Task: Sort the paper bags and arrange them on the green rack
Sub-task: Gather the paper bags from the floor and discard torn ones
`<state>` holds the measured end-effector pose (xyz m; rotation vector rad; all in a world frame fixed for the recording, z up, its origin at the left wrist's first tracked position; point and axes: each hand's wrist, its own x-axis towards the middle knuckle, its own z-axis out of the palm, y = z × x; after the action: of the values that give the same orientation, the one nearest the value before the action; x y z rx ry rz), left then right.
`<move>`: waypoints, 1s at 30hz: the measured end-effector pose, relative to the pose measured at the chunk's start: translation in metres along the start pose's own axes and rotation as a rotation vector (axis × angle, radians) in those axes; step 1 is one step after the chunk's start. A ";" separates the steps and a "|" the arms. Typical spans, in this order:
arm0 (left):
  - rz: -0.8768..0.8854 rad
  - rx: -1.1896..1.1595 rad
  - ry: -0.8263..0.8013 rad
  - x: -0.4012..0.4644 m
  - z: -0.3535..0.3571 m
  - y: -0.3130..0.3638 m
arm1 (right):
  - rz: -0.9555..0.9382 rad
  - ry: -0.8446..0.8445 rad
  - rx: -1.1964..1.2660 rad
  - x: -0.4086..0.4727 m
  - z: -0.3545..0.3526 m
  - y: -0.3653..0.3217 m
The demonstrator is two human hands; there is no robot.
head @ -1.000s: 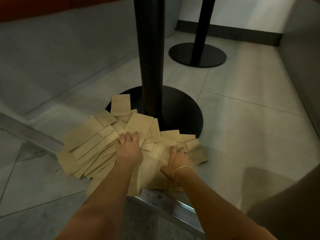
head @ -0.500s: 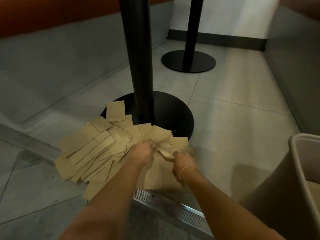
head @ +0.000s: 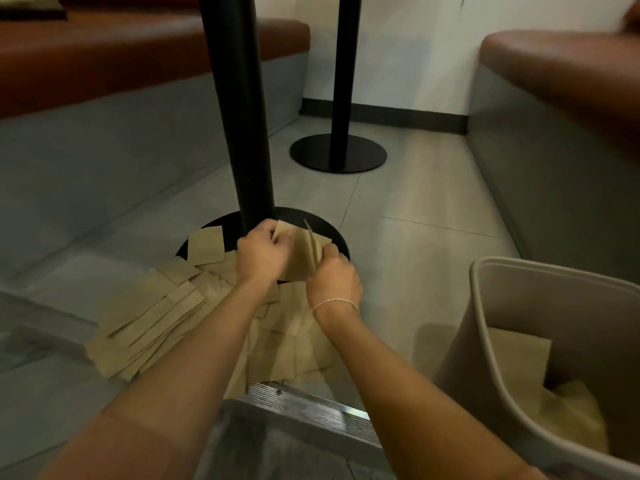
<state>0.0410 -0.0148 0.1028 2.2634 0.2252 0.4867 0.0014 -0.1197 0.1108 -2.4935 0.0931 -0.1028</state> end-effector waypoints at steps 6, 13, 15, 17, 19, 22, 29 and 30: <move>-0.058 -0.327 0.059 0.014 -0.046 0.079 | 0.030 0.220 0.189 -0.007 -0.084 -0.023; 0.095 -0.418 -0.124 -0.014 -0.067 0.180 | 0.136 0.449 0.137 -0.014 -0.212 -0.009; 0.162 -0.416 -0.201 -0.028 -0.068 0.207 | 0.185 0.478 0.069 -0.021 -0.244 0.004; 0.231 -0.407 -0.271 -0.043 -0.064 0.229 | 0.237 0.488 -0.009 -0.029 -0.271 0.018; 0.279 -0.384 -0.344 -0.060 -0.057 0.246 | 0.296 0.470 -0.069 -0.039 -0.289 0.033; 0.342 -0.286 -0.449 -0.084 -0.038 0.259 | 0.389 0.428 -0.113 -0.051 -0.301 0.053; 0.286 0.027 -0.703 -0.103 0.000 0.234 | 0.518 0.251 -0.250 -0.061 -0.287 0.072; 0.263 0.027 -0.690 -0.098 0.000 0.227 | 0.521 0.219 -0.289 -0.061 -0.282 0.072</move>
<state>-0.0462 -0.1975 0.2448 2.3532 -0.4202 -0.1858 -0.0891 -0.3397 0.2884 -2.6437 0.8958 -0.1498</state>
